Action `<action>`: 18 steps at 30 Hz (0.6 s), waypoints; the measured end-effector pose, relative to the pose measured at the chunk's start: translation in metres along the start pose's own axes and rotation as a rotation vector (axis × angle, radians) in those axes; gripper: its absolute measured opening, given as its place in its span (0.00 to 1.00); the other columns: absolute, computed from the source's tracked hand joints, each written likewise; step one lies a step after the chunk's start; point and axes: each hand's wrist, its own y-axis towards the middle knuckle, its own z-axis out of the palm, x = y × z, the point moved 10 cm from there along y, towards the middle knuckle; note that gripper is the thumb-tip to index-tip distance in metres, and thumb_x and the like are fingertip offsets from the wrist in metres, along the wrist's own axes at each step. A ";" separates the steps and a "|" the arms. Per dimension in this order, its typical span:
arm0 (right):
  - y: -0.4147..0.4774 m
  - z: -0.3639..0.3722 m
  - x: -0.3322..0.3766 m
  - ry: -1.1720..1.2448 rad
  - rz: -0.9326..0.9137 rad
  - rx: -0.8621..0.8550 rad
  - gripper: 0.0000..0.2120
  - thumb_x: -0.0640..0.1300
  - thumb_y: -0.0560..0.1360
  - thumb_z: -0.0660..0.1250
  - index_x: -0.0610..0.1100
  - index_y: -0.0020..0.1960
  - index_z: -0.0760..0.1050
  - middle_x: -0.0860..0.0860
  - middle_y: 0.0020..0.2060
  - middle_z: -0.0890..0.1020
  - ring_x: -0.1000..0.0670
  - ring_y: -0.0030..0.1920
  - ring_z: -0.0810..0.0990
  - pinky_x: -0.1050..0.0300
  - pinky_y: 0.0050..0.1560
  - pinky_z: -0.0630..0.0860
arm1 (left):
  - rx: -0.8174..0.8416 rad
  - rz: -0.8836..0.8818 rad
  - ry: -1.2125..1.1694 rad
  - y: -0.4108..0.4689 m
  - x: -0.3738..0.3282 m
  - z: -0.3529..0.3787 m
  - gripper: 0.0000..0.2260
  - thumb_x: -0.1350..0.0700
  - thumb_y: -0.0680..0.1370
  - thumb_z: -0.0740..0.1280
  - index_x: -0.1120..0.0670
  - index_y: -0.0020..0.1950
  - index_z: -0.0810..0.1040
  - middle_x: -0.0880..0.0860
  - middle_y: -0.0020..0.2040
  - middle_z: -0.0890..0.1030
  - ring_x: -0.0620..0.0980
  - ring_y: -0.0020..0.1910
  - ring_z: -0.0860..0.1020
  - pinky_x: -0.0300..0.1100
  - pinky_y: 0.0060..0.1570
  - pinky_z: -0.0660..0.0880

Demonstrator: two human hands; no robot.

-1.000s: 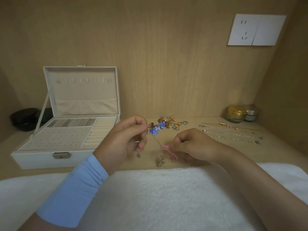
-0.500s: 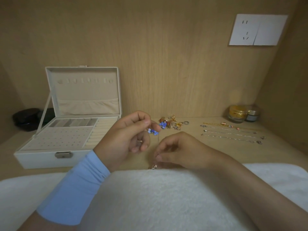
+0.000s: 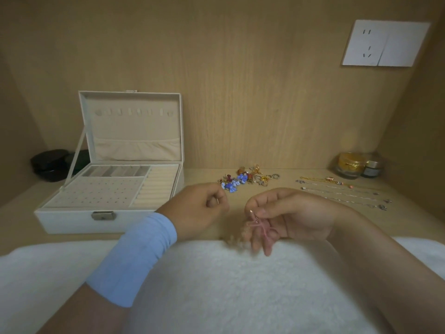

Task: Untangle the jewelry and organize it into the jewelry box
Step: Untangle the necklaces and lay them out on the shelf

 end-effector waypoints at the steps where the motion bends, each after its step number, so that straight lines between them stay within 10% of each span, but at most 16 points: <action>1: -0.001 0.005 -0.006 0.003 0.055 0.051 0.04 0.39 0.76 0.65 0.39 0.46 0.77 0.38 0.42 0.83 0.42 0.40 0.85 0.52 0.38 0.82 | 0.060 -0.001 0.018 -0.001 0.000 0.007 0.05 0.52 0.76 0.67 0.47 0.41 0.79 0.43 0.30 0.74 0.41 0.29 0.70 0.39 0.36 0.70; 8: -0.008 -0.025 -0.017 -0.598 0.259 -0.248 0.10 0.38 0.79 0.66 0.41 0.40 0.80 0.45 0.32 0.82 0.50 0.28 0.78 0.60 0.28 0.72 | 0.239 -0.007 0.127 -0.010 -0.003 0.027 0.05 0.51 0.75 0.69 0.45 0.40 0.79 0.41 0.31 0.75 0.37 0.31 0.72 0.34 0.38 0.68; 18: -0.019 -0.026 0.023 -0.803 -0.004 -0.446 0.07 0.36 0.72 0.75 0.48 0.42 0.83 0.44 0.36 0.83 0.51 0.29 0.80 0.53 0.34 0.77 | 0.329 -0.034 0.359 -0.026 -0.003 0.024 0.02 0.51 0.74 0.69 0.45 0.41 0.80 0.40 0.37 0.78 0.37 0.38 0.76 0.31 0.41 0.71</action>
